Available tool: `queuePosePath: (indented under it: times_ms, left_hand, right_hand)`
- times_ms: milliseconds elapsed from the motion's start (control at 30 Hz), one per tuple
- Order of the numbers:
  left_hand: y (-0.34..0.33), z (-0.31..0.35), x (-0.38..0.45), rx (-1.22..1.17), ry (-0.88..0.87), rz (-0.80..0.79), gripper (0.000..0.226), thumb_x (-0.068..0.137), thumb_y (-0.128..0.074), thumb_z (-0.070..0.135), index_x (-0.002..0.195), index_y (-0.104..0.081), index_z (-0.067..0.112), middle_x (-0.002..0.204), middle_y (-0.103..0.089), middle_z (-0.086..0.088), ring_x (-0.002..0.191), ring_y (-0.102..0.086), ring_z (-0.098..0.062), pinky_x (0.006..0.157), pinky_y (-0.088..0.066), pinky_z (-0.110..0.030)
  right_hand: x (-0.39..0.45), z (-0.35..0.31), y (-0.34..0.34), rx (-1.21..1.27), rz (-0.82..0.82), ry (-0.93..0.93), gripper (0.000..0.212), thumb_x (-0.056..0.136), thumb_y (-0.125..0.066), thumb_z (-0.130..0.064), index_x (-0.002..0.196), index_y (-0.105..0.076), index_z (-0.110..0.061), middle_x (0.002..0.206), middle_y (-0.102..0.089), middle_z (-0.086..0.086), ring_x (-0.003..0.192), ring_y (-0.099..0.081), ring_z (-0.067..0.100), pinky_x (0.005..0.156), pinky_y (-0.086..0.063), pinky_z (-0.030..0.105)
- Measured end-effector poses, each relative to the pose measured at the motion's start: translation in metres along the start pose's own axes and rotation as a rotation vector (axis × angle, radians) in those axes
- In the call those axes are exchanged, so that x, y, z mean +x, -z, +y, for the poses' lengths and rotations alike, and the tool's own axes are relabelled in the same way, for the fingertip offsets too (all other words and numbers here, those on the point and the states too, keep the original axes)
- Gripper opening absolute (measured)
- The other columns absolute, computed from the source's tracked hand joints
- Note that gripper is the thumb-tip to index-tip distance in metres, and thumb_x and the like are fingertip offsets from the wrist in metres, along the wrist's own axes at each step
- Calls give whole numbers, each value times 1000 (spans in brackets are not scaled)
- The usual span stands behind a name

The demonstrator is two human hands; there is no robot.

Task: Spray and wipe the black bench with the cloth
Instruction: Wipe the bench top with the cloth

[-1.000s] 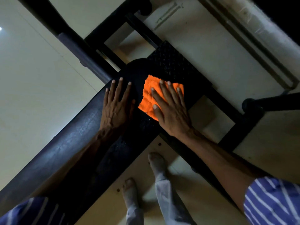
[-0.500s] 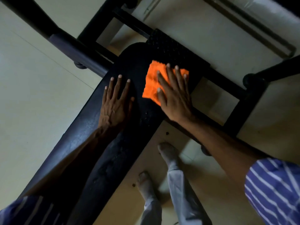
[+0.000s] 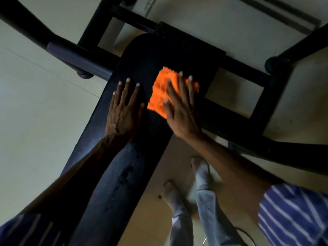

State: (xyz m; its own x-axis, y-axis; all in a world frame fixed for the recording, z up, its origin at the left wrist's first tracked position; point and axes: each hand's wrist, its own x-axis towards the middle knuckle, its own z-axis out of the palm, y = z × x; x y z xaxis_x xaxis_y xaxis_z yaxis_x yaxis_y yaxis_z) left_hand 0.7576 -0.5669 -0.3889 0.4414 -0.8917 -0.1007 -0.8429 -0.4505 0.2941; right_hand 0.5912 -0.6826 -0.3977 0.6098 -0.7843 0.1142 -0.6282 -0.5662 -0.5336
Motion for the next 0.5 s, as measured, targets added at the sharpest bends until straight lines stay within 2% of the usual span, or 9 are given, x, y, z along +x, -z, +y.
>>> queuePosePath:
  times_ms: [100,167,233,333,400,500]
  left_hand:
    - [-4,-4,-6,7,-4,19,59,111,-31,44,164,-18,23,174,-11,-9,161,-3,-29,130,-4,-45]
    - [-4,-3,-12,6,9,26,59,111,-30,44,164,-18,23,174,-10,-9,161,-3,-29,130,-3,-44]
    - [-2,-1,-17,-1,22,27,59,111,-31,43,164,-20,21,174,-11,-10,161,-4,-29,130,-4,-44]
    - [1,-1,-23,-29,37,23,59,110,-35,41,163,-24,18,173,-15,-12,161,-6,-31,130,-8,-48]
    - [0,-2,-27,-33,42,25,59,110,-34,42,163,-24,18,173,-15,-12,161,-6,-31,130,-9,-49]
    - [-3,-5,-42,-21,67,31,58,111,-34,41,164,-23,19,173,-14,-10,161,-5,-30,131,-8,-47]
  right_hand:
    - [38,2,-1,-21,75,-150,53,112,-42,-33,163,-39,-16,175,-21,19,164,-10,43,131,-14,57]
    - [29,-13,-6,-12,121,-214,53,113,-41,-33,164,-38,-16,175,-20,19,164,-9,44,132,-13,57]
    - [-5,-28,-10,4,130,-167,53,113,-44,-31,164,-38,-15,175,-19,19,164,-7,44,133,-12,57]
    - [-63,-30,-6,-24,-17,-10,57,113,-46,-33,166,-32,-20,178,-14,15,166,-1,38,134,-13,55]
    - [-55,-13,0,-75,-93,66,58,113,-41,-40,168,-27,-27,179,-11,10,166,-1,34,133,-11,57]
    - [-7,1,1,-190,-78,125,57,112,-37,-45,167,-29,-30,178,-16,10,166,-10,35,132,-9,60]
